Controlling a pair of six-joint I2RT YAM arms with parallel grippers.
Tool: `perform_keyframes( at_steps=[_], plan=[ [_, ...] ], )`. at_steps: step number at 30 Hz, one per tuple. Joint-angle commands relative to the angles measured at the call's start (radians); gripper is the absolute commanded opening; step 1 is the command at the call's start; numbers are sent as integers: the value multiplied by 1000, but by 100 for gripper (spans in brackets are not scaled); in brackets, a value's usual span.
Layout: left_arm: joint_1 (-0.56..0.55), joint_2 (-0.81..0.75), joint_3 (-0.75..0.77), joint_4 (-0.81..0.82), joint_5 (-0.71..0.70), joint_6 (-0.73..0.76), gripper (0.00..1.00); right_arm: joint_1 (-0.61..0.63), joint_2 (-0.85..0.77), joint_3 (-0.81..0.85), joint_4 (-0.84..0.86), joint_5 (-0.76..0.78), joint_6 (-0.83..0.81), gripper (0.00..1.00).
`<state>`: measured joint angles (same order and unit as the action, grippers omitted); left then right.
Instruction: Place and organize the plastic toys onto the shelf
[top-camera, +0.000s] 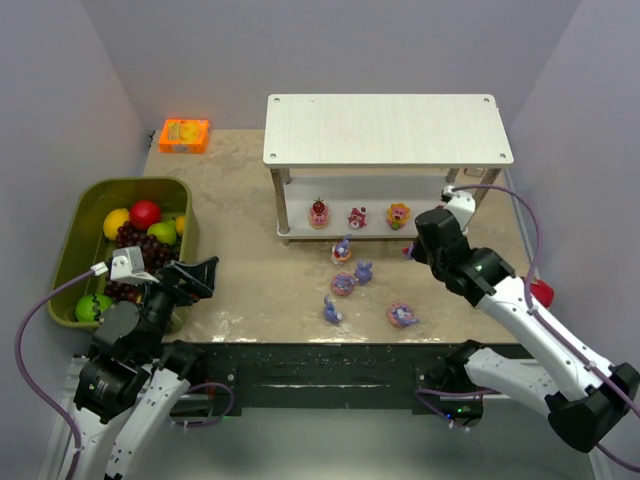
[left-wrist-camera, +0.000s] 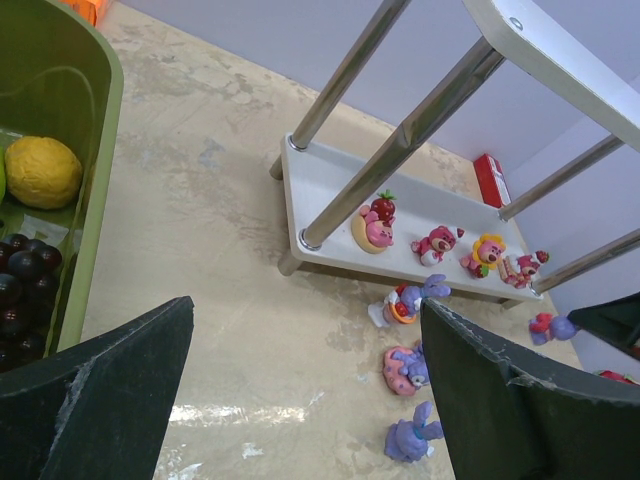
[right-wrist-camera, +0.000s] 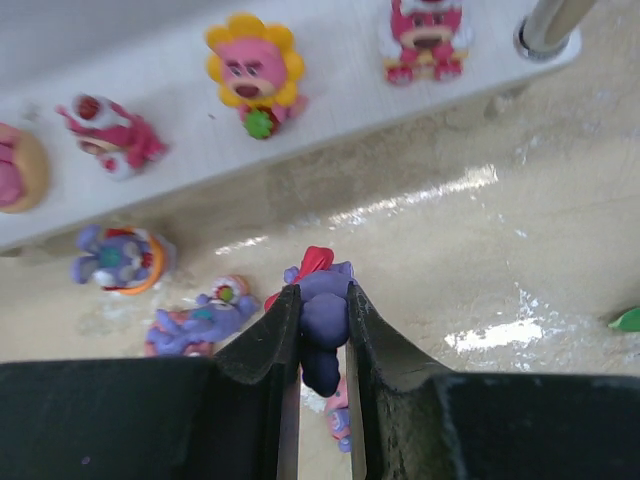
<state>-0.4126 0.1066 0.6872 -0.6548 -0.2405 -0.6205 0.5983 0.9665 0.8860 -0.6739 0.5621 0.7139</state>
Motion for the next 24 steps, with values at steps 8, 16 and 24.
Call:
perform_keyframes(
  at_steps=[8, 16, 24],
  plan=[
    [6, 2, 15, 26, -5, -8, 99, 1, -28, 525, -354, 103, -126, 0],
    [6, 4, 14, 27, -5, -5, 100, 1, 125, 901, -461, 242, -205, 0],
    [6, -10, 14, 23, -10, -8, 100, -34, 362, 1237, -504, 323, -283, 1]
  ],
)
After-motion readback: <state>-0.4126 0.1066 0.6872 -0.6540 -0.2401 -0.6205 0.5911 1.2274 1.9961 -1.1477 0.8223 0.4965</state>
